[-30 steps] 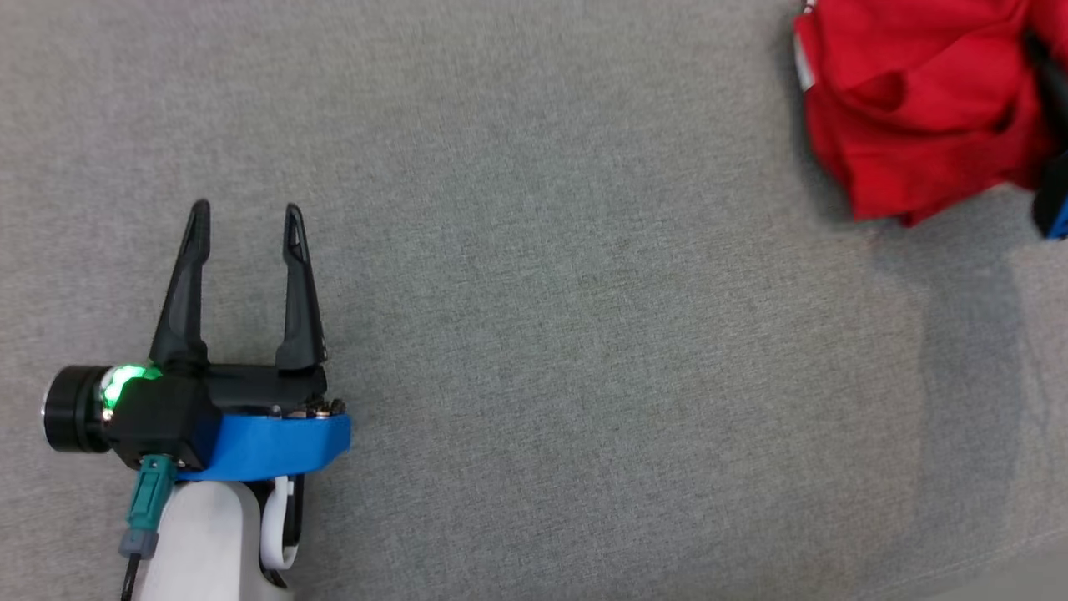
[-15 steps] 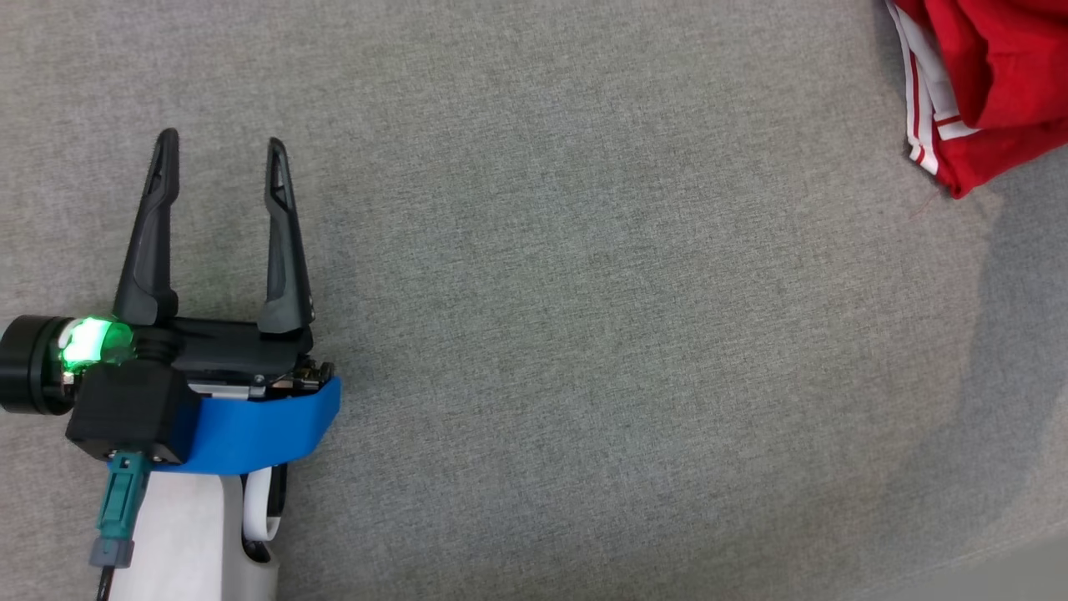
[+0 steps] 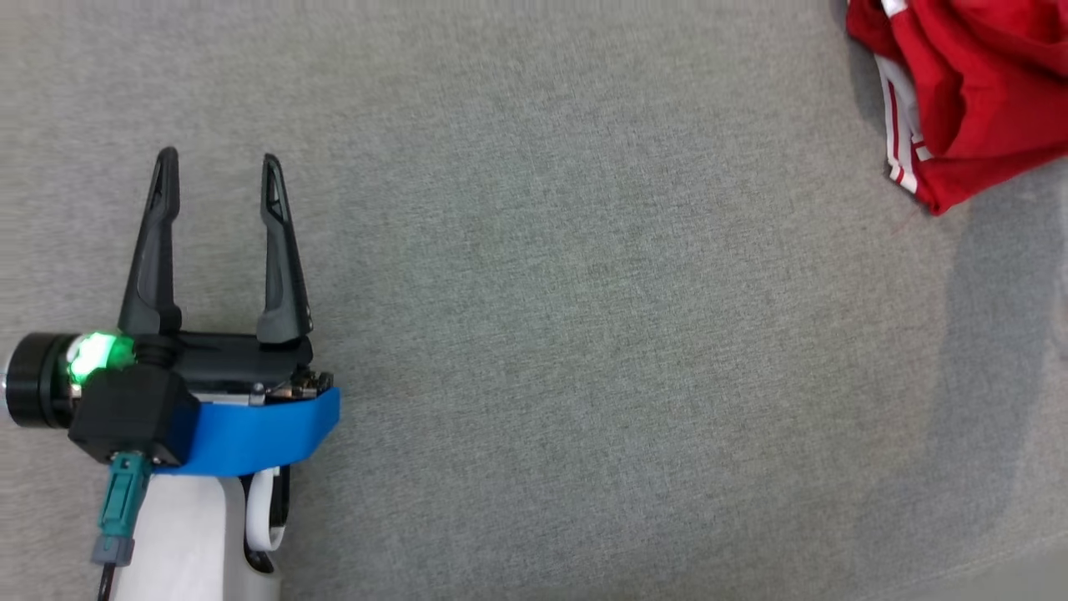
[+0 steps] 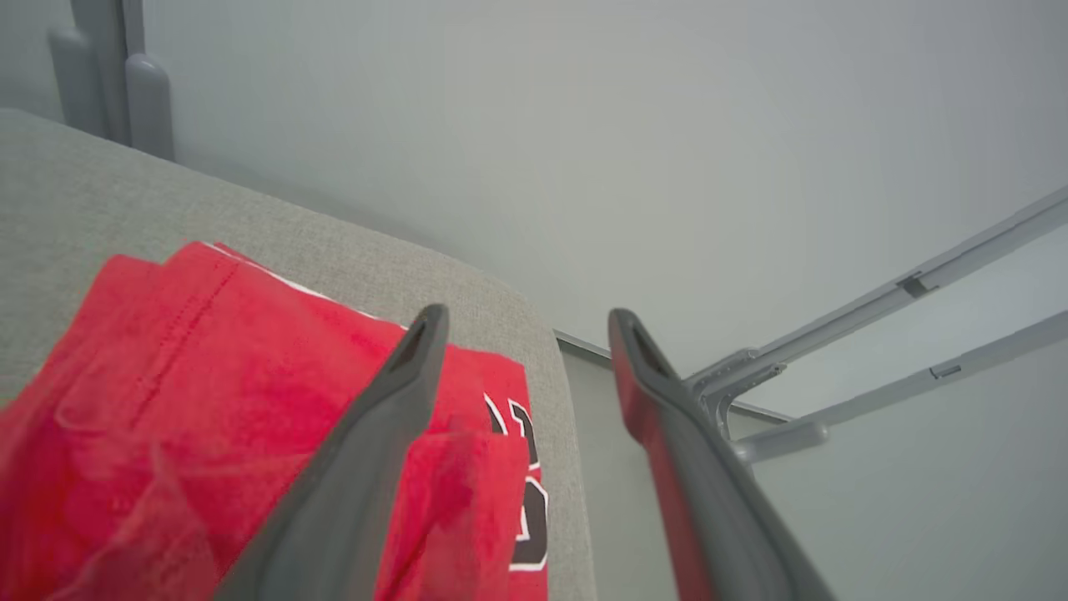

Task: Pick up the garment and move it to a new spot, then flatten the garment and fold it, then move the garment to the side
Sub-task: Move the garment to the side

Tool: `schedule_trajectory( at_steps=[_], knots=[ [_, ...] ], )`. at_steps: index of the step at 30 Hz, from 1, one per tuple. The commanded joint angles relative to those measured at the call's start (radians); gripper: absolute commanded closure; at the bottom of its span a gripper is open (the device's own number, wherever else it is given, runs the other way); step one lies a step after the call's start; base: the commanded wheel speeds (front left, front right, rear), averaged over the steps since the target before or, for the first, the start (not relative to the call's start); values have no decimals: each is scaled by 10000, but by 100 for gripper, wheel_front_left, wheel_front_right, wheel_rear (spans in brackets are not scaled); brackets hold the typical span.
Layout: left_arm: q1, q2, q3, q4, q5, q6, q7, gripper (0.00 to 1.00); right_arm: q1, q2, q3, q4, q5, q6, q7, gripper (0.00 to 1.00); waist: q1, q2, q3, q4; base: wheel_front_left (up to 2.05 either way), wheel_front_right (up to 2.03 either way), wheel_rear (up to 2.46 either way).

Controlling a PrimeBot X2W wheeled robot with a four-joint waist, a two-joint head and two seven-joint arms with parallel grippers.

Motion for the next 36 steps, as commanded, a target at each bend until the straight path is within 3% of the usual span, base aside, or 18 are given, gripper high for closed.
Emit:
schedule_trajectory(
  at_steps=[1,8,15,20,36],
  knots=[
    [214,-27,63,73,-65,66,-19,0,270,103,-248,-267,57,-2,-40,0,0,-2,-290,-14,0,0,0],
    [970,-174,338,441,-401,83,-19,0,1887,633,-1702,-2281,-476,0,-34,0,0,-2,-1677,408,0,0,0],
    [1964,-302,654,897,-666,-38,-18,0,4381,1971,-3007,-4399,-1181,-2,-36,0,0,-2,-3243,916,0,0,0],
    [2461,-347,810,1169,-768,-173,-19,0,5805,2690,-3220,-5233,-1477,-2,-35,0,0,-2,-4037,1116,0,0,0],
    [3569,-383,1137,1821,-1111,-320,-19,0,9789,3561,-4323,-6784,-1500,0,-35,0,0,-2,-5661,1381,0,0,0]
  ],
)
